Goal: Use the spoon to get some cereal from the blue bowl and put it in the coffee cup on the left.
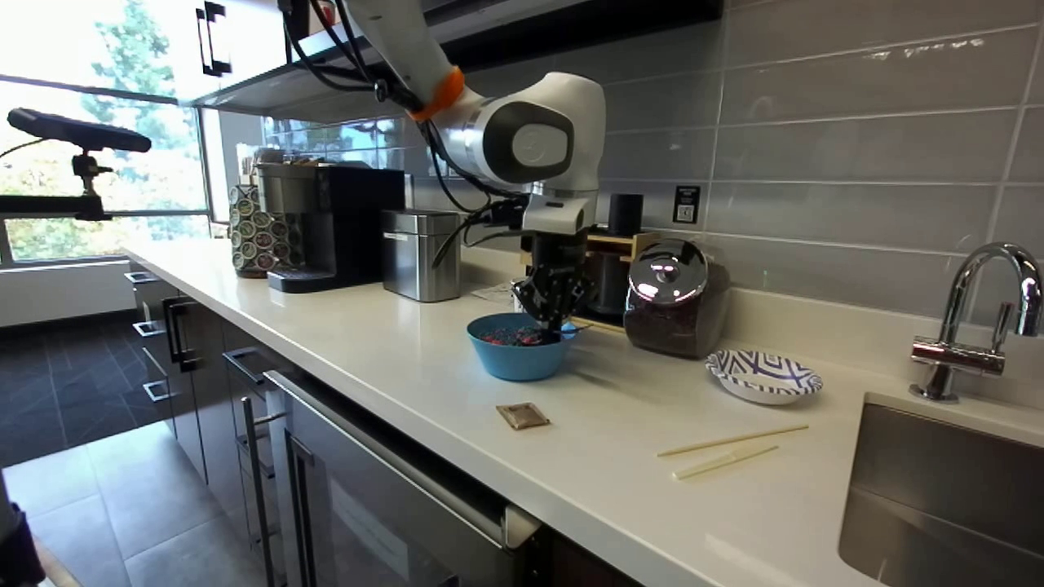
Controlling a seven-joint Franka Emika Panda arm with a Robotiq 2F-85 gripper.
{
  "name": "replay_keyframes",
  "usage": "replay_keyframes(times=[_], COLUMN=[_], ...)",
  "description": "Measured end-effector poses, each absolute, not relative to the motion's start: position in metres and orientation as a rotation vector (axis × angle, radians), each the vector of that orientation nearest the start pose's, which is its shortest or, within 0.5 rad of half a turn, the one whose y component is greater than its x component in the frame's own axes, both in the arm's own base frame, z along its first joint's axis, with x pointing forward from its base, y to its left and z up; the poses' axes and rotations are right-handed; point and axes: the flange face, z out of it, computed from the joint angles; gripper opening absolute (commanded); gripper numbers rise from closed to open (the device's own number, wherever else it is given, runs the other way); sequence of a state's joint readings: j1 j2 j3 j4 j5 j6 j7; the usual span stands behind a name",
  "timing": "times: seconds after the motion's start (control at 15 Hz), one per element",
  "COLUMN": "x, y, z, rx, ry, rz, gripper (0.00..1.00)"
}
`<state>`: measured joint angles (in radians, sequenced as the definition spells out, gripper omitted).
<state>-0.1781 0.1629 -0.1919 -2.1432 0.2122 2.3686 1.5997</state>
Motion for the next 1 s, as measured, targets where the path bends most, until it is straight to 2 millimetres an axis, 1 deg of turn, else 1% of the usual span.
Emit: replay_keyframes(times=[0.73,1.0], x=[0.536,0.544], y=[-0.207,-0.207], z=[0.367,0.383], rx=[-1.489,-1.484], ry=[2.628,2.622], rz=[0.113,0.110], gripper=[0.02,0.02])
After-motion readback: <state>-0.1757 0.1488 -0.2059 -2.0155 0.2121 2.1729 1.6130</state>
